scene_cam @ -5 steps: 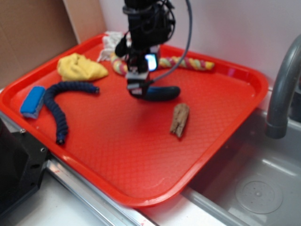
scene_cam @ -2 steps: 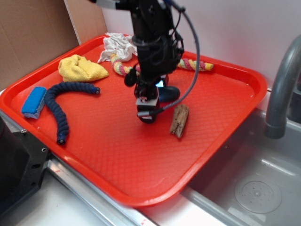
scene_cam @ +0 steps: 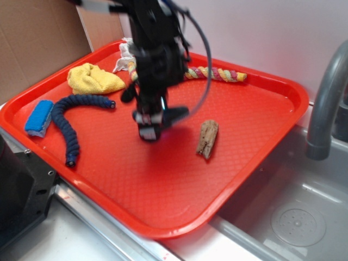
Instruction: Grab the plastic pickle.
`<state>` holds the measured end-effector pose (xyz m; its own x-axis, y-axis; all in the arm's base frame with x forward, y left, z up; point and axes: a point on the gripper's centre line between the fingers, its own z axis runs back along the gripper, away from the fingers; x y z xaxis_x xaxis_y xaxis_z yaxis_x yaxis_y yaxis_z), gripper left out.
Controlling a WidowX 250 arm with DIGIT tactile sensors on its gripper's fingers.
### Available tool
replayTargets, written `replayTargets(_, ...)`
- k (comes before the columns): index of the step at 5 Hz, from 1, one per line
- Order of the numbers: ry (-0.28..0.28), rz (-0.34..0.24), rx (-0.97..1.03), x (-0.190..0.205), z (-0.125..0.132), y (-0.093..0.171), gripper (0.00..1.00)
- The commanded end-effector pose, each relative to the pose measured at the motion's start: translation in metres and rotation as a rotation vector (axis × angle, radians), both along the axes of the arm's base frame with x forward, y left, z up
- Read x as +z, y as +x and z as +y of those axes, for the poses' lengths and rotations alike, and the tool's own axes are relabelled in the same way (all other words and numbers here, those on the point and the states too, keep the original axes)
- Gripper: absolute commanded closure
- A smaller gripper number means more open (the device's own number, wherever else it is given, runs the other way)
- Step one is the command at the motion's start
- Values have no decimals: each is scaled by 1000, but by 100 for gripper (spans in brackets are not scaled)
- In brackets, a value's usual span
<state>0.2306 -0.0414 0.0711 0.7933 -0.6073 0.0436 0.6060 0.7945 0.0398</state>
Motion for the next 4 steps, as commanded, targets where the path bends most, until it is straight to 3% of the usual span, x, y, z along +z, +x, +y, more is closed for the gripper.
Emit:
replayTargets(1,72,-81,510,109,20,-57,100)
replayTargets(2,-36,-82,719,159,-13,-66,100)
replayTargets(3,-90,-69,760,183,-32,-65,100)
replayTargets(4,-44,15,935,173,-20,-46,100)
